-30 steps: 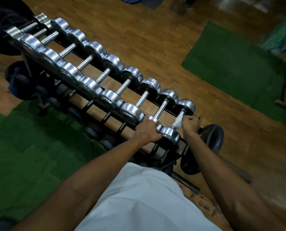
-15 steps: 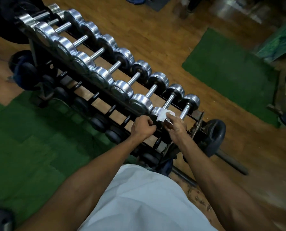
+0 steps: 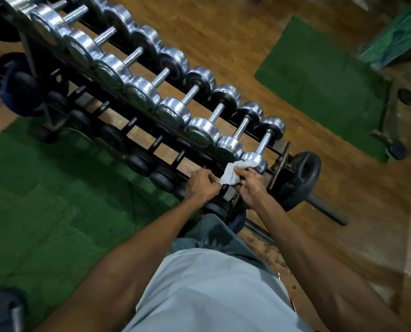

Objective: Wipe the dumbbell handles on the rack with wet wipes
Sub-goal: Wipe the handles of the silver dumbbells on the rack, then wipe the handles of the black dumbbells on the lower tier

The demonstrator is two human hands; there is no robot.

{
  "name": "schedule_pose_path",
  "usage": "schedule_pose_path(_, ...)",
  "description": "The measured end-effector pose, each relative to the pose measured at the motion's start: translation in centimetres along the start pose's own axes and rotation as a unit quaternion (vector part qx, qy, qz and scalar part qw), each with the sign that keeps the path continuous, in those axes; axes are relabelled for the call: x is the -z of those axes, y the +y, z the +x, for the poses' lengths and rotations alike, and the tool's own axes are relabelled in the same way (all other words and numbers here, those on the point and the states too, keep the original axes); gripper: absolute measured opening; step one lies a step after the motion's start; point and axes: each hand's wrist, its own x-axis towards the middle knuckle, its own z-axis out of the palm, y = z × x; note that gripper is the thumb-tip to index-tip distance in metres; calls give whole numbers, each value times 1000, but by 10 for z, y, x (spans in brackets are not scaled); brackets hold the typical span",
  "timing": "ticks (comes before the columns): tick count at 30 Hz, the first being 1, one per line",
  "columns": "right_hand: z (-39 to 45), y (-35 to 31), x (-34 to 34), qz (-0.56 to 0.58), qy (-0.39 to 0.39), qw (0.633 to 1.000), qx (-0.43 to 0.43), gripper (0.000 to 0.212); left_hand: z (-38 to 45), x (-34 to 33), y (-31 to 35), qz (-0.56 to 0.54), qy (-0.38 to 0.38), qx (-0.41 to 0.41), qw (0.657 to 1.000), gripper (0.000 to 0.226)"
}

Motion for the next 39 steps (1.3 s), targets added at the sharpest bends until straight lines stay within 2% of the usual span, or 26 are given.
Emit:
schedule_pose_path(5, 4, 7, -3, -48, 3, 999, -18, 31, -3, -1, -18, 6, 4, 28, 1000, 9)
schedule_pose_path(11, 9, 26, 3, -136, -5, 991, 2, 20, 2, -8, -36, 9, -7, 64, 998, 7)
schedule_pose_path(22, 57, 60, 18, -176, 50, 980, -84, 10, 20, -46, -56, 11, -25, 95, 995, 7)
schedule_pose_path(27, 97, 84, 41, -290, 63, 954, -42, 9, 37, -77, -73, 5, -5, 121, 993, 13)
schedule_pose_path(29, 130, 95, 53, -292, 56, 954, -36, 12, 46, -93, -84, 18, 14, 137, 990, 16)
schedule_pose_path(32, 176, 112, 74, -384, 11, 922, -51, 35, 59, -123, -103, 30, 55, 162, 985, 20)
schedule_pose_path(34, 189, 118, 82, -437, -10, 899, -17, 47, 66, -149, -116, 38, 64, 164, 984, 24)
schedule_pose_path(37, 217, 131, 82, -512, -62, 847, 130, 17, 77, -187, -134, 64, 72, 133, 986, 28)
schedule_pose_path(39, 238, 143, 86, -551, -82, 814, 160, 9, 84, -205, -142, 89, 110, 81, 986, 22)
